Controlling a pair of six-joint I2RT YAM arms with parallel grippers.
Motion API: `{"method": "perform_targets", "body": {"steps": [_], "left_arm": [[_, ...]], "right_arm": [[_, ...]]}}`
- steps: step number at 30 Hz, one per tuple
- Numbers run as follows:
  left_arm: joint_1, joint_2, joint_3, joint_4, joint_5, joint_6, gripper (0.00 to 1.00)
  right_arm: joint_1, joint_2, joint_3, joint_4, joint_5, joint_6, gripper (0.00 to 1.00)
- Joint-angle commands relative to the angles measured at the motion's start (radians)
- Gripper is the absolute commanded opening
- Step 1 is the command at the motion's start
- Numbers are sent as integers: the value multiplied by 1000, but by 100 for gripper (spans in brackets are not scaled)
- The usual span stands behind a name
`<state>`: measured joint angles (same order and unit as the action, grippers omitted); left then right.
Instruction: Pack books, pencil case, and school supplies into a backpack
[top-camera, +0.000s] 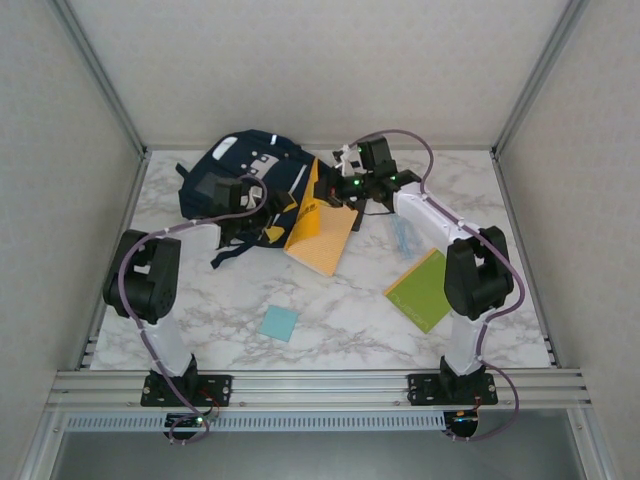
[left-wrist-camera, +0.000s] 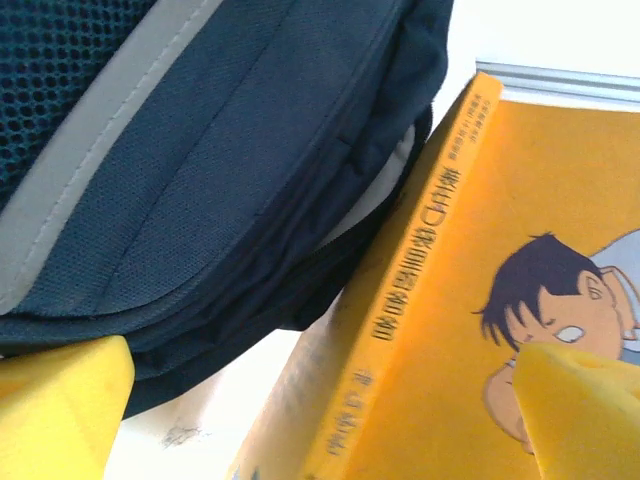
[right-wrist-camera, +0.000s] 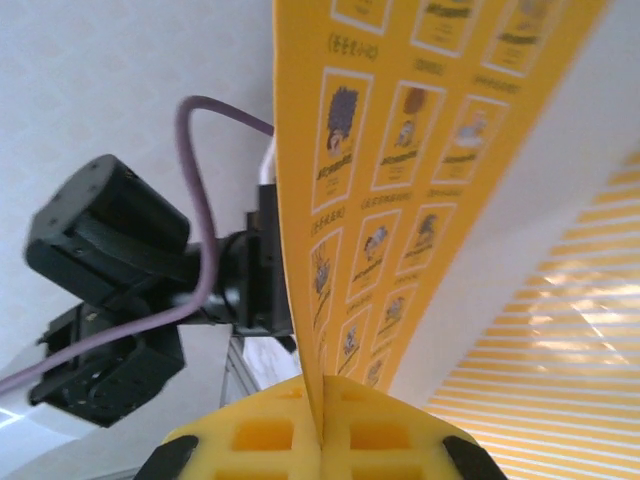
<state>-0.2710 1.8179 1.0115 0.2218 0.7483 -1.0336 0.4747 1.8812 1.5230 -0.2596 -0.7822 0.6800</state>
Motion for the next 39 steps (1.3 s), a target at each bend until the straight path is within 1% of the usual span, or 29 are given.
{"method": "perform_targets", "body": {"steps": [1,4,6,10,14,16,17,21,25,26,27,28,29,30,31,32,33,36,39], "left_arm": [[-2,16,-15,25,25,-13,97],[-16,24,-22,5,27,-3,97],[-36,31,-22,-14,32,5,97],[-85,52,-7,-63,33,23,96],[-116,60,-5,-72,10,26,94],[-125,64,0,-68,2,26,90],[-130,67,6,-70,2,32,86],[-151,84,55,-92,16,68,55],[-155,70,89,-140,15,103,33],[-155,59,98,-168,8,119,12],[-155,44,106,-206,-9,138,0],[-155,30,115,-236,-23,160,0],[-156,16,124,-268,-34,184,0],[-154,4,136,-299,-44,202,0],[-154,-8,147,-321,-55,211,0],[-153,-20,156,-329,-67,212,0],[-151,-32,167,-341,-80,207,0],[-148,-69,200,-362,-140,159,0],[-144,-104,233,-344,-223,87,0]], "right_arm": [[-38,-9,-146,77,-4,4,0],[-78,2,-327,295,-38,117,0],[-91,10,-392,365,-23,141,0],[-97,56,-426,374,5,122,0],[-104,98,-428,384,6,134,0],[-105,109,-414,364,17,128,0],[-105,112,-406,356,21,123,0],[-106,122,-371,318,28,102,0],[-106,106,-363,294,38,93,0],[-106,96,-363,281,44,87,0],[-108,84,-362,264,49,83,2],[-107,72,-361,250,54,79,8],[-108,54,-359,220,65,75,26],[-108,31,-358,193,81,72,50],[-107,8,-358,161,99,72,65],[-107,-22,-354,116,124,67,77],[-106,-55,-350,68,155,64,98],[-107,-147,-336,-100,265,81,99],[-101,-226,-357,-165,281,157,99]]}}
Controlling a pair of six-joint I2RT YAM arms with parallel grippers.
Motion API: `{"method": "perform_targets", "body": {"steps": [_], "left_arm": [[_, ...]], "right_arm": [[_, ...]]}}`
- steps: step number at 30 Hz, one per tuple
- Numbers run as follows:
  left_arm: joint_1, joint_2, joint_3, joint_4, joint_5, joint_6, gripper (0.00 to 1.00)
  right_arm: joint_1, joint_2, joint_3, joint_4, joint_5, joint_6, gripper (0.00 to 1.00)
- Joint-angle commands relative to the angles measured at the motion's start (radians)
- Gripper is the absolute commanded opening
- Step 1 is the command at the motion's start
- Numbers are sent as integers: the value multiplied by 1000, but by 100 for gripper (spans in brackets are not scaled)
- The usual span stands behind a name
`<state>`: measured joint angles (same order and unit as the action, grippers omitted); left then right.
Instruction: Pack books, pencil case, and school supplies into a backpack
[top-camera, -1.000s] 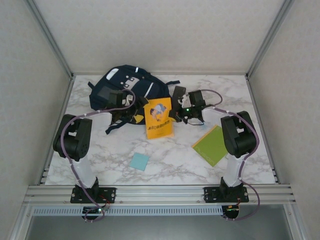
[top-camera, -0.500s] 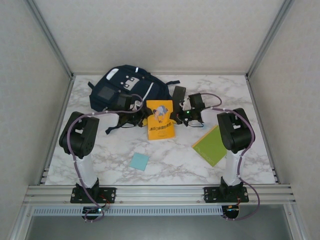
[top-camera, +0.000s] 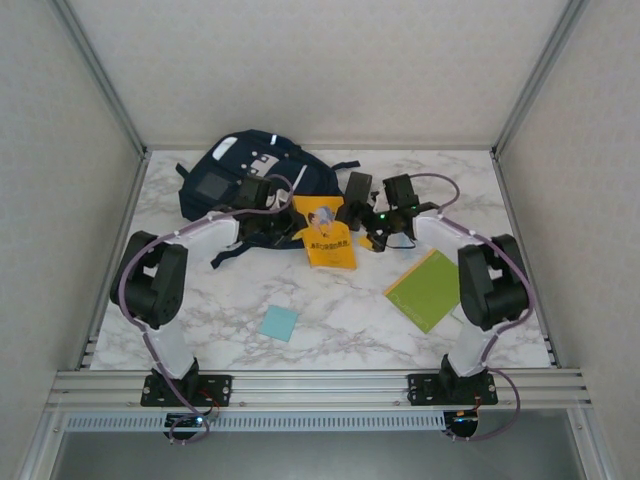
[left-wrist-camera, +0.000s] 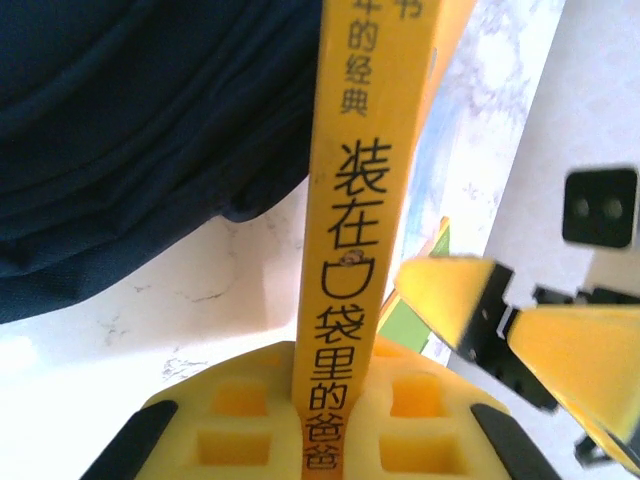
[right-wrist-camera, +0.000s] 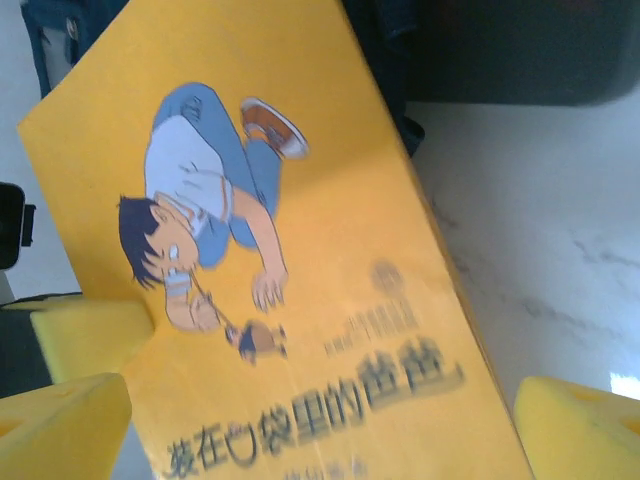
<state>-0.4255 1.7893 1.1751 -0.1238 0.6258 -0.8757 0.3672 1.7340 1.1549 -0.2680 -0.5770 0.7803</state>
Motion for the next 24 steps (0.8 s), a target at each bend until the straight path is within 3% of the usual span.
{"method": "perform_targets", "body": {"steps": [1,10,18,24], "left_arm": [[12,-84,78,8,-127,-95,0],[6,-139,79,189,-309,-321,0],[-41,-202,-26,320,-385,-435,0],[-53,-252,-77,338,-394,-468,0]], "right_arm": [[11,-106,-11,-145,78,96,99],[127,-313,-233,268,114,480,99],[216,-222,-297,699,213,718,99],[219,-175,-277,765,267,724,94]]}}
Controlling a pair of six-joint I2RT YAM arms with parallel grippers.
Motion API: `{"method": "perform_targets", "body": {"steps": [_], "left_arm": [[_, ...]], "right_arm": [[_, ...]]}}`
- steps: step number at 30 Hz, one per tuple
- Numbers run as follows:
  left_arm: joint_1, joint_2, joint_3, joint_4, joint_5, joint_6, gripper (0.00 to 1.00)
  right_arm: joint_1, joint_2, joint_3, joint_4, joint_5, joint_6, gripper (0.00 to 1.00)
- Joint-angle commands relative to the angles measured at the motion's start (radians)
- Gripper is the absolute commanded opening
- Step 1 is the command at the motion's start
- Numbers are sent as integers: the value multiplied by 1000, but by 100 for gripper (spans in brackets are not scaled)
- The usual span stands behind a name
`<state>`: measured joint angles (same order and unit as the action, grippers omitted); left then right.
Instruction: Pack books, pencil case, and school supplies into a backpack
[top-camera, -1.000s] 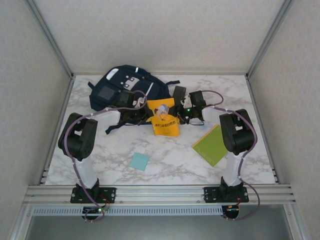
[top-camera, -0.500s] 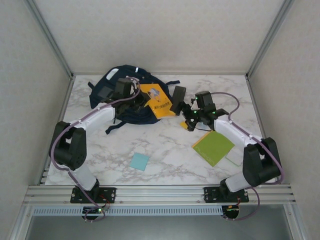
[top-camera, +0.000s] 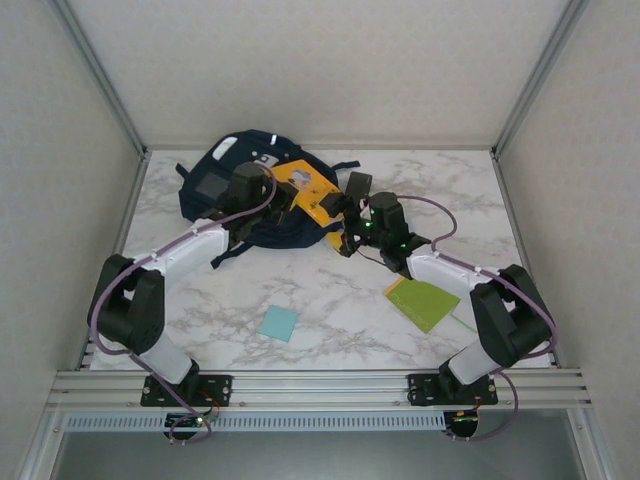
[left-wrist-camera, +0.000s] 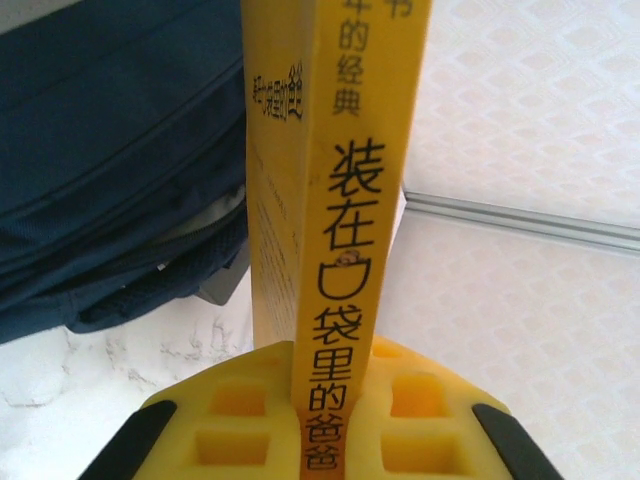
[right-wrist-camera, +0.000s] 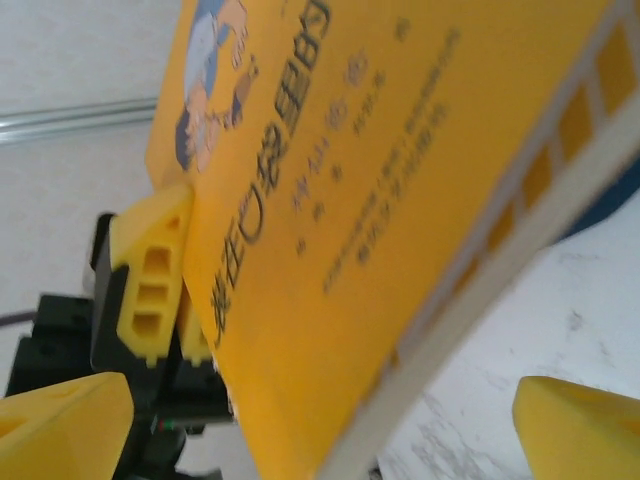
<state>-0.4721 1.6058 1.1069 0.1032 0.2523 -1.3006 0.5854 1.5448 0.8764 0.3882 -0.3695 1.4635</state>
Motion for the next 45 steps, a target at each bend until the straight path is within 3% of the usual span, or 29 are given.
{"method": "perform_targets", "body": {"steps": [1,6,9,11,13,15,18,24,27,32,39,45], "left_arm": [[-7,-77,-16,114,-17,-49,0],[-7,-113,-47,97,-15,-49,0],[-7,-109,-54,99,14,-50,2],[-7,-102,-50,97,41,-43,19],[-7,-99,-41,65,53,-10,56],[-5,-94,0,-26,68,73,83],[-7,-74,102,-249,53,303,99],[-17,66,304,-573,-66,711,98],[-30,177,412,-676,-147,836,95],[-90,406,662,-874,-370,1005,91],[-124,644,885,-981,-554,1080,80],[-112,718,908,-973,-629,1053,67]], "right_arm": [[-3,20,5,111,60,44,90],[-25,34,0,142,67,49,40],[-36,25,24,98,66,9,3],[-50,12,45,51,63,-32,0],[-69,-8,55,12,61,-69,0],[-106,-31,64,-34,49,-111,0],[-184,-60,104,-178,14,-220,0],[-320,-81,229,-556,-1,-515,0],[-394,-100,242,-637,-5,-581,0],[-492,-149,266,-760,10,-682,0],[-543,-244,295,-901,82,-819,0],[-549,-299,271,-924,69,-842,0]]}}
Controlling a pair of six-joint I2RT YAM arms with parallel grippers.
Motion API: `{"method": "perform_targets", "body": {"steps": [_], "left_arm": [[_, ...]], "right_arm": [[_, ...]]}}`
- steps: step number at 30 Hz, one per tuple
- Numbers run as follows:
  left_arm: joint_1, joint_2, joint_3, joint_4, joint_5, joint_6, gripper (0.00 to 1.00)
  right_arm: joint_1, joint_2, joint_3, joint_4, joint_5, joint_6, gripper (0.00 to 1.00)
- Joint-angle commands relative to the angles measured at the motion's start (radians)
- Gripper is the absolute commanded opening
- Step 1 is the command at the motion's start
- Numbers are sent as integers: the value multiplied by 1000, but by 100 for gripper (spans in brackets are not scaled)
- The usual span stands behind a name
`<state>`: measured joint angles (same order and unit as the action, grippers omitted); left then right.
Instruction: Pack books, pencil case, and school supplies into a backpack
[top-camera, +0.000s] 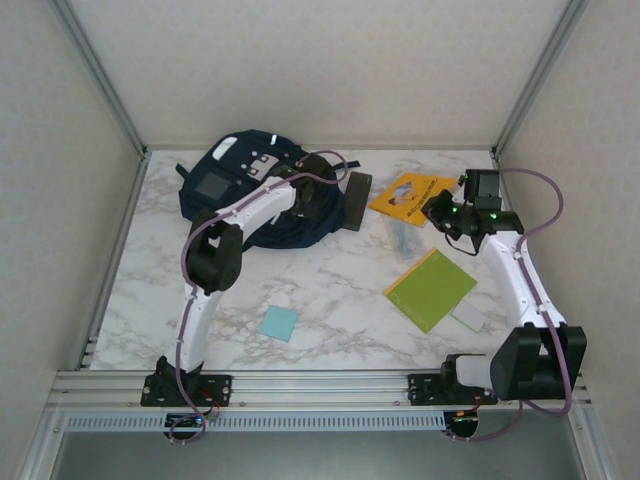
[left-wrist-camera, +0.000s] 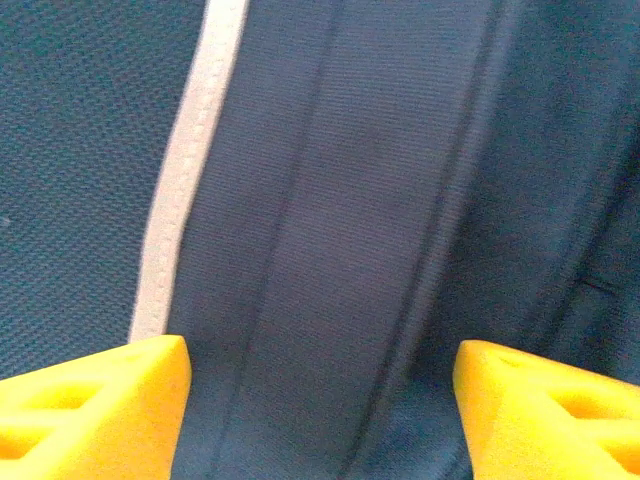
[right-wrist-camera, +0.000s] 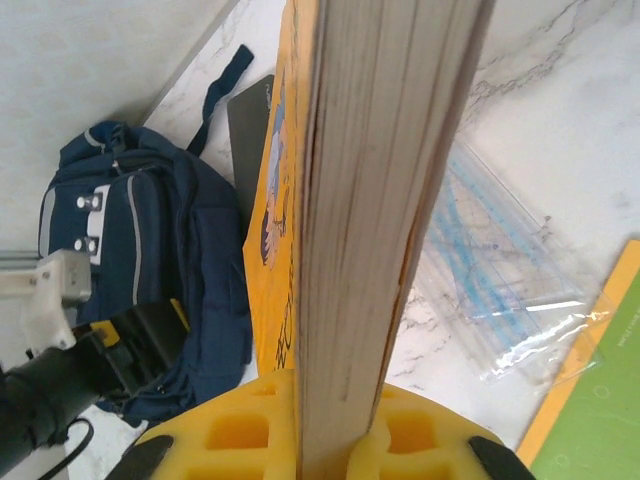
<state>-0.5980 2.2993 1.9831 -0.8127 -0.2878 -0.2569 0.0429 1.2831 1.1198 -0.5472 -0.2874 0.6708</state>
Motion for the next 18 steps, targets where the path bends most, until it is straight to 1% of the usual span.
{"method": "perform_targets", "body": {"steps": [1,4,6,9,12,13,16,18], "left_arm": [[23,32,28,-54,-68,2,65],[59,52,5,-39,20,-28,57],[80,64,-15,-31,73,-37,47],[89,78,-28,-44,109,-30,28],[86,53,-42,-57,142,-31,3],[86,29,-49,-56,163,-40,0],[92,-68,-78,-42,234,-77,0],[106,-140,-100,-19,307,-111,0]], "right_arm": [[-7,-42,23,11,-23,-50,0],[-7,-51,15,7,-21,-52,0],[-7,-58,14,4,-15,-54,0],[-8,-66,21,3,-13,-62,0],[-8,-70,31,1,-6,-71,0],[-8,-69,34,0,-4,-75,0],[-8,-59,37,5,-6,-79,0],[-8,-51,31,22,-25,-78,0]]}}
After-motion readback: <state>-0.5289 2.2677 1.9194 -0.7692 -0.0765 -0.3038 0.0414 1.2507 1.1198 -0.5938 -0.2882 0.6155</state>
